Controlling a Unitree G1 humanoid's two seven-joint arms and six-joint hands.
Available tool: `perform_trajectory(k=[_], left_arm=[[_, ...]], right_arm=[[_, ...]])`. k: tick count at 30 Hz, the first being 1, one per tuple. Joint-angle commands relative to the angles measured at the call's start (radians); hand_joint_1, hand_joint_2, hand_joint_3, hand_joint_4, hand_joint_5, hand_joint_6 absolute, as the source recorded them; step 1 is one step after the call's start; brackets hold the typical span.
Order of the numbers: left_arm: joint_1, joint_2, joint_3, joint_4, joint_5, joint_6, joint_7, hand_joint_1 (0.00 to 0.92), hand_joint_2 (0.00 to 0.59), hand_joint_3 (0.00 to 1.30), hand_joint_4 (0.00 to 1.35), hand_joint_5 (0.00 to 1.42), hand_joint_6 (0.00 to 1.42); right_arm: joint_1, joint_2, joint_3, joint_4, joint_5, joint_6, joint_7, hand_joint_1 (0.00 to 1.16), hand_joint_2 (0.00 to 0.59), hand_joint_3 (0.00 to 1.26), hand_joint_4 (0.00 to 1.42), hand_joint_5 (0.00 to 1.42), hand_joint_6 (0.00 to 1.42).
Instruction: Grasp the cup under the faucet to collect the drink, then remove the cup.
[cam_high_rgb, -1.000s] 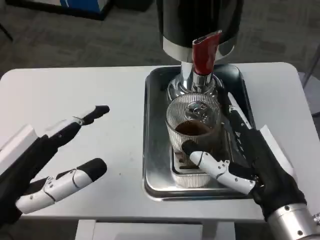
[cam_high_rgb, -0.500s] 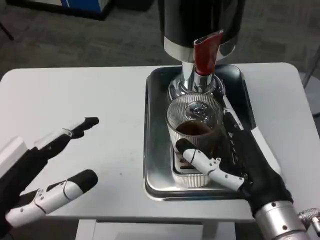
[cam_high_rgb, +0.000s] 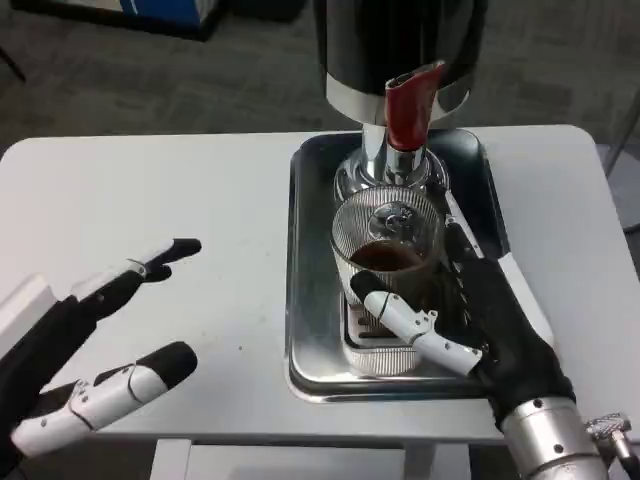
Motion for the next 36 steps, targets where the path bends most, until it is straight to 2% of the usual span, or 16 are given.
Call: perform_trajectory(k=[1,8,18,30,36], left_arm=[[0.025,0.022,0.006,0.001,0.013,0.004,-0.002,0.000,0.114,0.13,0.02,0.13,0.09],[0.033,0.030,0.006,0.015,0.010,0.003,-0.002,0.000,0.109,0.14,0.04,0.15,0.09],[0.040,0.042,0.010,0.040,0.005,-0.004,-0.002,0.000,0.108,0.16,0.05,0.16,0.09],[0.042,0.054,0.011,0.070,-0.003,-0.016,-0.004,0.000,0.109,0.16,0.06,0.16,0.10],[0.041,0.059,0.017,0.086,-0.007,-0.022,-0.003,0.000,0.109,0.16,0.07,0.17,0.10]], right_arm=[[-0.009,0.013,0.009,0.025,-0.003,-0.023,-0.013,0.61,0.215,0.00,0.00,0.00,0.00],[-0.035,0.028,0.032,0.056,-0.028,-0.021,-0.035,0.62,0.220,0.00,0.00,0.00,0.06],[-0.068,0.033,0.063,0.119,-0.080,-0.039,-0.083,0.65,0.217,0.00,0.02,0.08,0.14],[-0.088,0.048,0.089,0.182,-0.121,-0.058,-0.126,0.68,0.221,0.00,0.13,0.20,0.25],[-0.089,0.048,0.101,0.201,-0.147,-0.065,-0.144,0.68,0.223,0.08,0.21,0.26,0.30]])
